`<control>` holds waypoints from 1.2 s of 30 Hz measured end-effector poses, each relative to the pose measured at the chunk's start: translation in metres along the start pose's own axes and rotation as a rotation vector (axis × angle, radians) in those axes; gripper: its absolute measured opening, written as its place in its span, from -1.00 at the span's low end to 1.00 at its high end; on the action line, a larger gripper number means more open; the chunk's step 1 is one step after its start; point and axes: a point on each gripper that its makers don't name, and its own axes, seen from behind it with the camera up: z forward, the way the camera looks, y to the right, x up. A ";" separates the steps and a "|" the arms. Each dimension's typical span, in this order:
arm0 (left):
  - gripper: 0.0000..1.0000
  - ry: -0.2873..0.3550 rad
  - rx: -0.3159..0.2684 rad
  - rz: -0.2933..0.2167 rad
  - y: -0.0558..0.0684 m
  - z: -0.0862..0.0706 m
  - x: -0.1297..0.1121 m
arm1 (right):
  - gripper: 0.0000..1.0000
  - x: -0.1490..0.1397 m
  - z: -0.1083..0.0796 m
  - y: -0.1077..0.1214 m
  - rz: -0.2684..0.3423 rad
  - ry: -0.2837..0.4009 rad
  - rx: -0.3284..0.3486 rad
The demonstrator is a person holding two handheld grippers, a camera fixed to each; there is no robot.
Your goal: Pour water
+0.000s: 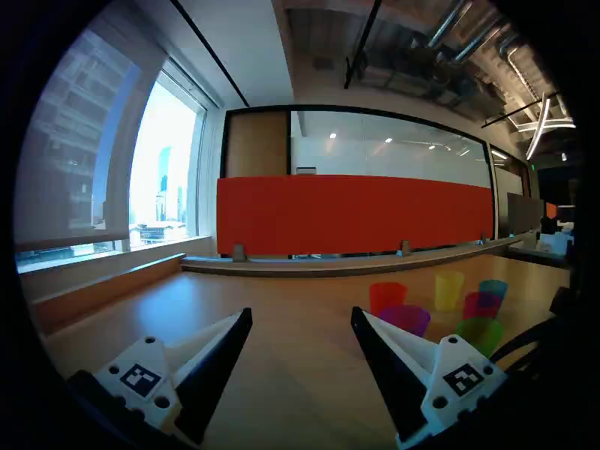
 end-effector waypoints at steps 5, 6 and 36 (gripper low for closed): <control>0.96 0.000 0.000 0.001 0.000 0.000 0.000 | 0.99 -0.009 -0.002 -0.004 -0.024 0.001 0.008; 0.96 0.000 0.000 0.000 0.000 0.000 0.000 | 0.99 -0.011 -0.002 -0.004 -0.022 -0.001 0.008; 0.96 0.000 0.000 0.000 0.001 0.000 0.000 | 0.99 -0.030 -0.005 -0.004 0.000 -0.055 0.014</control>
